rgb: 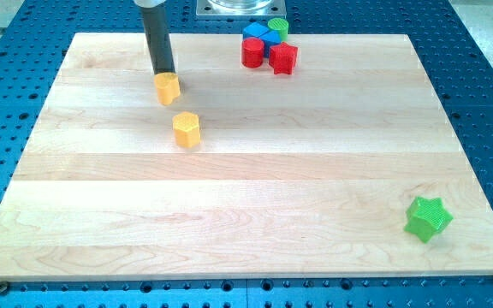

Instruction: Push the yellow heart into the red star

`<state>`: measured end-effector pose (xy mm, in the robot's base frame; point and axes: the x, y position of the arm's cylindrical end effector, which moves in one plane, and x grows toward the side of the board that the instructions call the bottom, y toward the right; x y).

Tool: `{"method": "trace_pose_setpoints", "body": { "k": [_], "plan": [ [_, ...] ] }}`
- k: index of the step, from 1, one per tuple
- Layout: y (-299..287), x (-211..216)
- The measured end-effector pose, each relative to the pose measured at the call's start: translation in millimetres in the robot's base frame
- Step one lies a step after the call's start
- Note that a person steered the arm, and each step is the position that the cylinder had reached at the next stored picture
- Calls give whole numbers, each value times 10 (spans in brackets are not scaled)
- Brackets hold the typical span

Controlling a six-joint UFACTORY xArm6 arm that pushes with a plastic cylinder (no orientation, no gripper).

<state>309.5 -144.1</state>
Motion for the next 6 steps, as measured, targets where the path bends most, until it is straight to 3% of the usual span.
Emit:
{"method": "trace_pose_setpoints", "body": {
  "k": [1, 2, 3, 4, 5, 6],
  "plan": [
    [-374, 306],
    [196, 370],
    [1157, -8],
    [1519, -116],
    [1122, 559],
    [1555, 1251]
  ]
}}
